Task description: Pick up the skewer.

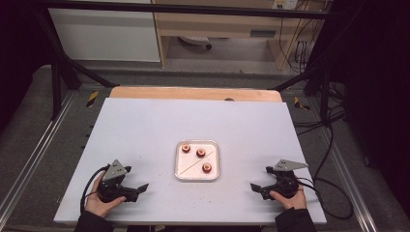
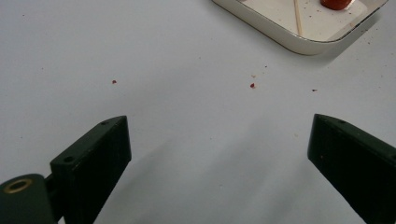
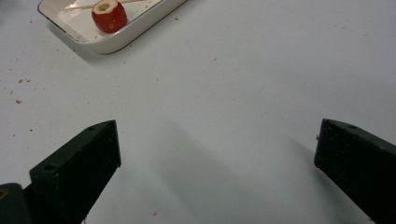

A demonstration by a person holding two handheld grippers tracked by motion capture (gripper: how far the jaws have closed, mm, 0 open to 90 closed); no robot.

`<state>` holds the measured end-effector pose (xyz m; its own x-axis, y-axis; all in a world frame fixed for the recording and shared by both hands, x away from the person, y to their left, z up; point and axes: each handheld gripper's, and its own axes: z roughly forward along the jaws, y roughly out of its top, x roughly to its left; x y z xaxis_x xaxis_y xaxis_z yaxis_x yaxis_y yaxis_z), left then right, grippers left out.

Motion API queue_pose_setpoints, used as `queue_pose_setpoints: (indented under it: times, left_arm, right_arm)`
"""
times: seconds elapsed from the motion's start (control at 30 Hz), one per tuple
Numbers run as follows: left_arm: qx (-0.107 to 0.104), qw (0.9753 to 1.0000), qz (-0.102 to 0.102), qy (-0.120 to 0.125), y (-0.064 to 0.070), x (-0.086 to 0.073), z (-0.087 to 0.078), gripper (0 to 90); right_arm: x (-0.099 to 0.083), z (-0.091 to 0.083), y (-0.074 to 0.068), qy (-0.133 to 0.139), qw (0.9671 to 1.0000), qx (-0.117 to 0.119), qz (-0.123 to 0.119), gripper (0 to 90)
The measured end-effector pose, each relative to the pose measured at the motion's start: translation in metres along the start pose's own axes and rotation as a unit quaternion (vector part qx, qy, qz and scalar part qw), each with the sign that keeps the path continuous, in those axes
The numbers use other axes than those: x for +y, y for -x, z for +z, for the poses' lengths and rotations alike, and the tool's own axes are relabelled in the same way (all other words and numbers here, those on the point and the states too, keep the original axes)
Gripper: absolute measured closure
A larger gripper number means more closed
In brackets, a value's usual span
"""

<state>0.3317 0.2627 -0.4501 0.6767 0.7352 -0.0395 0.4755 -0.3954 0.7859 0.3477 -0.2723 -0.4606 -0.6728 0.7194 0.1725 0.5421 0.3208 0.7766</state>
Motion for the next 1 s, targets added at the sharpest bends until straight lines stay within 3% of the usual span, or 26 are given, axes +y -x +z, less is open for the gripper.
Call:
queue_pose_setpoints:
  times: [1.0]
  left_arm:
    - [-0.018,0.9995,0.016,-0.020,0.022,0.016,0.014,6.2]
  right_arm:
    - [0.000,0.002,-0.001,-0.005,1.0000,-0.001,0.007,0.6]
